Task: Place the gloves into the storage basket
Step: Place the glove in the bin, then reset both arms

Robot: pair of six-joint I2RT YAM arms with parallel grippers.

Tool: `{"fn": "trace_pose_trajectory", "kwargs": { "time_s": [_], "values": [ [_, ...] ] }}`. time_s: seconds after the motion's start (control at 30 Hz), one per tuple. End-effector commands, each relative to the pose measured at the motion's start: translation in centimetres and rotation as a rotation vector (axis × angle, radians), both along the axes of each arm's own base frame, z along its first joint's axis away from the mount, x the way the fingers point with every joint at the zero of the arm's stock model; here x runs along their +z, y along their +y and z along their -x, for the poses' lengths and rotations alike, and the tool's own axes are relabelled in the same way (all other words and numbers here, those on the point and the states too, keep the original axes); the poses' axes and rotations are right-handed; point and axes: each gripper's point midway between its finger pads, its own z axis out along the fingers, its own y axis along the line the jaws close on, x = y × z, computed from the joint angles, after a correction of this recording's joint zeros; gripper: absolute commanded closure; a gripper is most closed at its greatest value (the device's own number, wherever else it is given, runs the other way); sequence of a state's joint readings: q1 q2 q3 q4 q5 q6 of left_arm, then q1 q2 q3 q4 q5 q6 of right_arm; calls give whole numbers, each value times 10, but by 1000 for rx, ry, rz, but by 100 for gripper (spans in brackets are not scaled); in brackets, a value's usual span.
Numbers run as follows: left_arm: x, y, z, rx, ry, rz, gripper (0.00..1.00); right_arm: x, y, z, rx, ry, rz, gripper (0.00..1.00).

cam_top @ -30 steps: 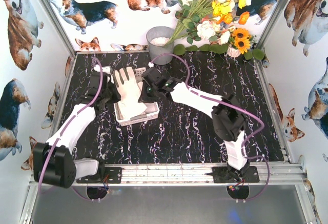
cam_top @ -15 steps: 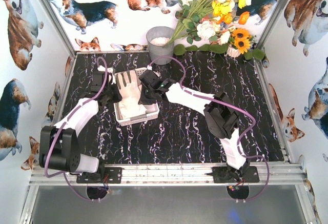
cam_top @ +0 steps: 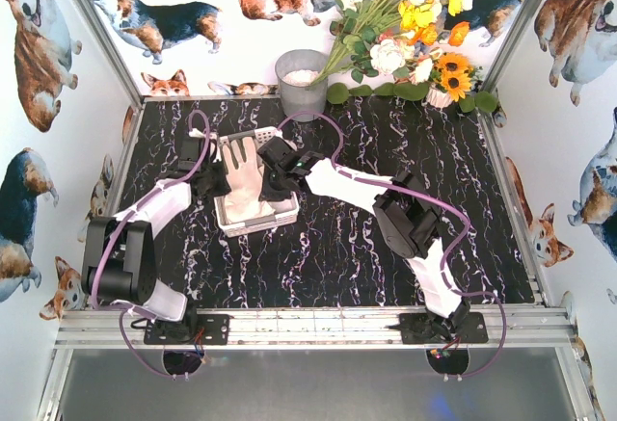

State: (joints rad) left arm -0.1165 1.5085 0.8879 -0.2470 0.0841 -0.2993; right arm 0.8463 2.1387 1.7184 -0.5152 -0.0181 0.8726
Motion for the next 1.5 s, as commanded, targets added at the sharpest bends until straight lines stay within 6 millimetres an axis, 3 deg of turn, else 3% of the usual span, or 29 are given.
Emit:
{"fn": "trace_pose_trajectory", "kwargs": {
  "time_s": [0.0,0.23,0.37,0.63,0.8,1.0,1.33,1.47],
  "values": [
    [7,13,-20,44,-51,-34,100,14,14,-15,-6,-60,-38,100],
    [-2,10,-26,27,-36,-28,100,15,12,-13,1,-61,-27,95],
    [-3,10,-27,26,-33,-29,100,20,12,-11,10,-65,-33,83],
    [2,13,-26,36,-54,-40,100,69,-4,-13,54,-192,6,52],
    [13,8,-28,14,-93,-21,78,111,-31,-12,56,-299,71,39],
    [47,2,-27,-22,-182,-9,61,152,-66,-4,37,-407,118,37],
    [119,11,-5,-64,-341,-85,38,182,-132,17,-59,-534,168,32],
    [147,25,8,-24,-452,-134,17,183,-167,27,-85,-584,228,27]
  ]
}}
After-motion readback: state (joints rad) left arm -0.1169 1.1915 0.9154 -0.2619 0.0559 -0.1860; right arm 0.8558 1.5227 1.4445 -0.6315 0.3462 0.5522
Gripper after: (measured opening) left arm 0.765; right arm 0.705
